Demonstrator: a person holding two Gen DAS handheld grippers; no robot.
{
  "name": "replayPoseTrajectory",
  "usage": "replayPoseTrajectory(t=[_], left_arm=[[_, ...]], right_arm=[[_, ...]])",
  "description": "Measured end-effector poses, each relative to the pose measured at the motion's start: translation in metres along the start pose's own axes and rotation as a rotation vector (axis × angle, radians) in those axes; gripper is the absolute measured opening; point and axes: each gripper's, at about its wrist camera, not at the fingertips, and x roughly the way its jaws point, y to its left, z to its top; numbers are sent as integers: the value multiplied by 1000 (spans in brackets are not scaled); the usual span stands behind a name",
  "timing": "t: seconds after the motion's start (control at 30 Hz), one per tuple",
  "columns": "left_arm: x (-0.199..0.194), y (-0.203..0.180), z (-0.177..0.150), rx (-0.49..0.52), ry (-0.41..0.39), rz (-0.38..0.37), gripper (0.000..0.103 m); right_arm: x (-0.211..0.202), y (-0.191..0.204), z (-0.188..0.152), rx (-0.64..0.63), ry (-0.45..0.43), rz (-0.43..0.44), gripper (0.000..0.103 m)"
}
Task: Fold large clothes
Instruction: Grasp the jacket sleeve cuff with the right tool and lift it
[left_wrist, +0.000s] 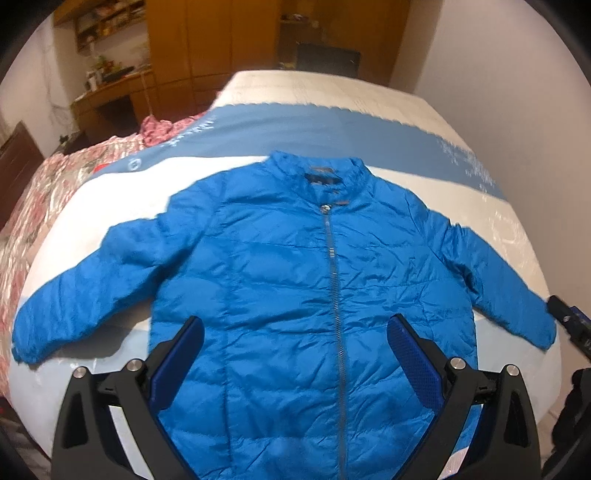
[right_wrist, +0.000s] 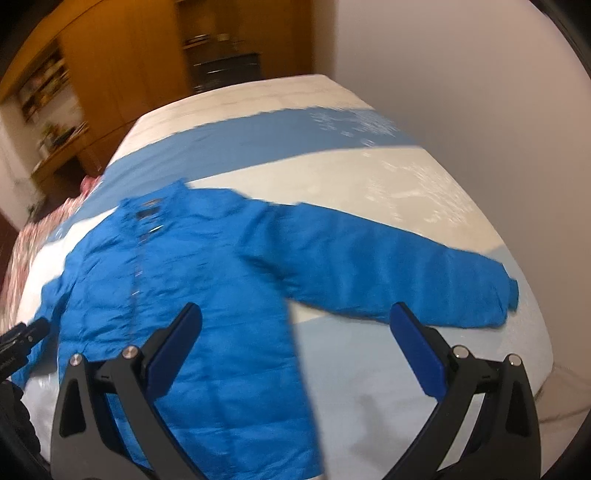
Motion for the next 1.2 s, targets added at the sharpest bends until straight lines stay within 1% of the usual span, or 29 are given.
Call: replayPoseTrajectory(t=[0.03, 0.07, 0.13, 0.17, 0.2, 0.27, 0.33, 0.43, 0.47, 0.57, 0.6, 0.63, 0.7, 0.73, 0.8, 0.83, 0.87, 0.9, 0.93, 0.97, 1.0, 1.03, 1.1, 1.13, 1.17, 1.2], left_arm=[[8, -10, 6, 23, 8, -4, 99], [13, -18, 9, 37, 14, -8, 99], [26, -35, 19, 64, 31, -34, 99], [35, -48, 26, 80, 44, -49, 99], [44, -60, 33, 94, 60, -65, 98], [57, -80, 42, 112, 81, -99, 97], [72, -102, 51, 132, 105, -120, 95], [98, -136, 63, 157, 149, -156, 91], [109, -150, 68, 164, 168, -166, 89], [133, -185, 76, 192, 196, -184, 83], [140, -196, 77, 205, 202, -185, 79], [148, -205, 78, 219, 211, -187, 77], [161, -219, 78, 227, 226, -196, 69], [170, -225, 79, 227, 243, -201, 66], [186, -235, 78, 228, 273, -201, 57], [194, -238, 78, 231, 285, -200, 55], [200, -240, 78, 233, 293, -198, 50], [206, -243, 79, 234, 302, -195, 47], [214, -243, 78, 232, 313, -193, 46], [217, -244, 77, 231, 315, -191, 44], [221, -244, 77, 234, 314, -188, 42], [223, -245, 77, 238, 312, -188, 42], [224, -245, 76, 253, 303, -190, 40], [224, -245, 76, 260, 300, -193, 39], [223, -244, 75, 264, 297, -201, 37], [222, -243, 76, 266, 295, -208, 35]], right_arm=[[4, -20, 2, 42, 11, 0, 100], [11, -52, 6, 104, 29, 4, 100], [21, -103, 8, 198, 59, -1, 100], [25, -121, 9, 230, 65, -3, 100], [32, -154, 10, 278, 78, -22, 100], [44, -205, 9, 351, 108, -56, 100], [61, -262, 5, 439, 152, -61, 100], [81, -317, -4, 506, 199, -78, 100], [87, -330, -7, 512, 214, -92, 100], [113, -368, -20, 542, 269, -64, 100], [119, -374, -23, 553, 280, -58, 100], [125, -379, -25, 562, 288, -54, 100], [138, -391, -28, 571, 301, -27, 99], [144, -394, -30, 574, 309, -18, 98], [150, -398, -32, 584, 301, 19, 98], [152, -399, -29, 581, 293, 31, 98], [151, -398, -29, 572, 286, 41, 96], [151, -397, -27, 568, 281, 49, 92], [150, -394, -27, 558, 274, 71, 79], [149, -393, -26, 555, 271, 94, 62], [148, -390, -26, 569, 271, 159, 51], [149, -389, -24, 589, 277, 181, 47], [146, -387, -22, 593, 271, 175, 37], [142, -385, -23, 606, 261, 193, 29], [135, -382, -22, 620, 243, 218, 25], [130, -379, -20, 620, 225, 236, 24]])
